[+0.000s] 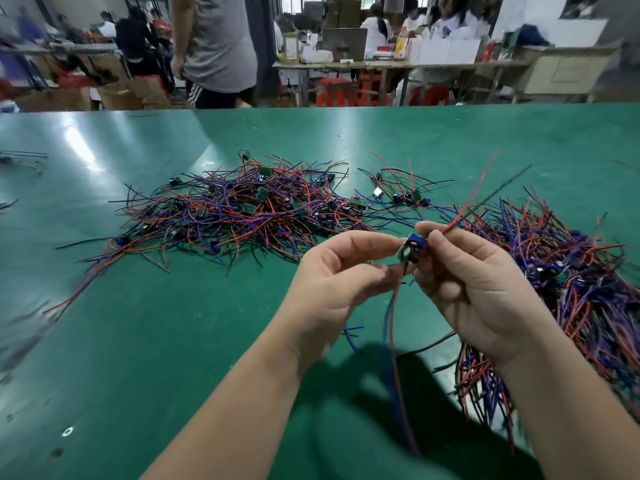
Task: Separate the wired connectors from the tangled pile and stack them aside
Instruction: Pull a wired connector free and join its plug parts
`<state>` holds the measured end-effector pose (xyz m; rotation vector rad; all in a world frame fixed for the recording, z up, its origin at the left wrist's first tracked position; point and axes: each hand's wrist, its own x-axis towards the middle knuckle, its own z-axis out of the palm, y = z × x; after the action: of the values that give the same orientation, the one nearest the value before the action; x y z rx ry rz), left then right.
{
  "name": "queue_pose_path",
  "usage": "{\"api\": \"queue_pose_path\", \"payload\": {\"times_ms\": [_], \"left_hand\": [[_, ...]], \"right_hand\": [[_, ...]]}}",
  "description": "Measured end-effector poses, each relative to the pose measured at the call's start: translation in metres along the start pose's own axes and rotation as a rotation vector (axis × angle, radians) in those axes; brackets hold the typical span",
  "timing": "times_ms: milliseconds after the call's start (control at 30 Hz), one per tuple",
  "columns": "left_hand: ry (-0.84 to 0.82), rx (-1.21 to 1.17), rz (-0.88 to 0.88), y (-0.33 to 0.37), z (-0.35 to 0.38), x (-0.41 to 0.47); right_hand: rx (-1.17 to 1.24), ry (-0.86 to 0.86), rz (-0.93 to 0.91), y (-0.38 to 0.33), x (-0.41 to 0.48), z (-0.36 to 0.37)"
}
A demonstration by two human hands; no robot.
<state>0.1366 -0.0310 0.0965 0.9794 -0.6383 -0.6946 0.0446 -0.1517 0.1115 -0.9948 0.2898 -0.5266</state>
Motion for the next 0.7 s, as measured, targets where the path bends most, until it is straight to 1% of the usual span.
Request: {"api": "queue_pose_path", "payload": {"times_ms": [67, 100, 200, 233, 267, 333, 433, 533, 600, 700], "left_hand": [[0.022, -0.027, -0.054, 0.002, 0.001, 0.0], [0.049, 0.023, -0.043, 0.001, 0.002, 0.0], [0.119, 0.311, 0.062, -0.008, 0.003, -0.001], [0.134, 0.354, 0.071, -0.011, 0.004, -0.002], [0.146, 0.369, 0.055, -0.013, 0.004, -0.002], [0.131, 0.327, -0.042, -0.011, 0.003, -0.002], [-0.035, 0.237, -0.244, -0.005, -0.002, -0.004], [-0.232, 0.156, -0.374, 0.002, -0.003, -0.009], [-0.32, 0.167, -0.432, 0.004, -0.005, -0.012], [-0.434, 0.266, -0.516, 0.003, -0.009, -0.015]], "right_hand": [[-0.077, -0.004, -0.03, 0.002, 0.001, -0.002], [-0.123, -0.005, -0.051, 0.004, 0.001, -0.003], [-0.293, 0.027, -0.093, 0.01, 0.002, -0.004], [-0.325, 0.032, -0.096, 0.012, 0.002, -0.003], [-0.333, 0.031, -0.094, 0.014, 0.002, -0.002], [-0.331, 0.036, -0.091, 0.015, 0.001, 0.001], [-0.348, 0.106, -0.129, 0.011, 0.001, 0.001], [-0.218, 0.204, -0.139, 0.0, 0.002, -0.002], [-0.147, 0.246, -0.119, -0.007, 0.002, -0.004], [-0.105, 0.307, -0.108, -0.013, 0.004, -0.01]]}}
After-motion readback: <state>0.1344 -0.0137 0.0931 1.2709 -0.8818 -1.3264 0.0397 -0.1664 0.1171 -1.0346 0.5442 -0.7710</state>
